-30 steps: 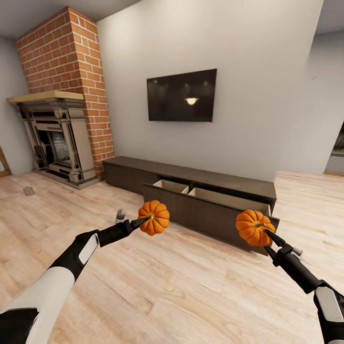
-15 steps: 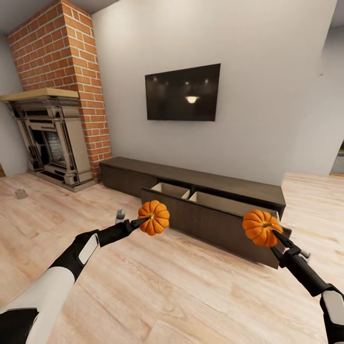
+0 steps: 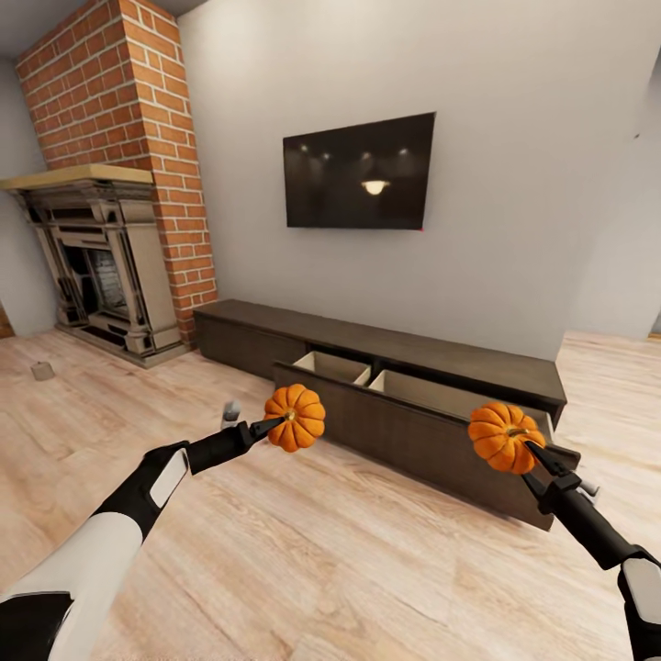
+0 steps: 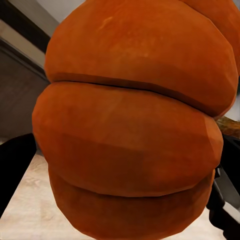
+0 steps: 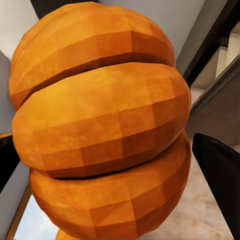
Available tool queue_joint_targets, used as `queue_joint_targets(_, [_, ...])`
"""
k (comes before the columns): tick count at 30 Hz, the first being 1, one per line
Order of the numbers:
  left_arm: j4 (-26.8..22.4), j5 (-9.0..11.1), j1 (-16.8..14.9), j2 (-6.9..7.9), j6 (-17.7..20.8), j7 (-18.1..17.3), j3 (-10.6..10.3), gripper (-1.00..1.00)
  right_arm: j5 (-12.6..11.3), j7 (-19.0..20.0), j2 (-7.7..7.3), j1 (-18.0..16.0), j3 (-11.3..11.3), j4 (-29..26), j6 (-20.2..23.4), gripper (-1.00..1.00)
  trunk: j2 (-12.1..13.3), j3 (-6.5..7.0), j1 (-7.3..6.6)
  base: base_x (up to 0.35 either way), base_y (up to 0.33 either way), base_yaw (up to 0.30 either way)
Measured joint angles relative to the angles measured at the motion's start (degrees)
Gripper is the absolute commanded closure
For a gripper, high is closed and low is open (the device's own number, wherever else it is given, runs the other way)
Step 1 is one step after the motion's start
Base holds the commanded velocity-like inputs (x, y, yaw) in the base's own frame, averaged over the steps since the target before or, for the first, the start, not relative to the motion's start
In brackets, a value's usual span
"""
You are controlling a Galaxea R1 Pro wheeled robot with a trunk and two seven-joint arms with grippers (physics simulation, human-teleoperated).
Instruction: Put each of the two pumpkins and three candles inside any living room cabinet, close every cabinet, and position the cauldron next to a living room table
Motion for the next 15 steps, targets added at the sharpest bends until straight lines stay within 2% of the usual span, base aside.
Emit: queue_joint_targets(15, [0.0, 0.1, 0.0, 0.05, 0.1, -0.1, 0.0, 1.00, 0.0, 0.0, -0.03, 0.0, 0.0, 0.0, -0.1, 1.00, 0.0, -0.87, 0.00, 0.001, 0.000, 0.114])
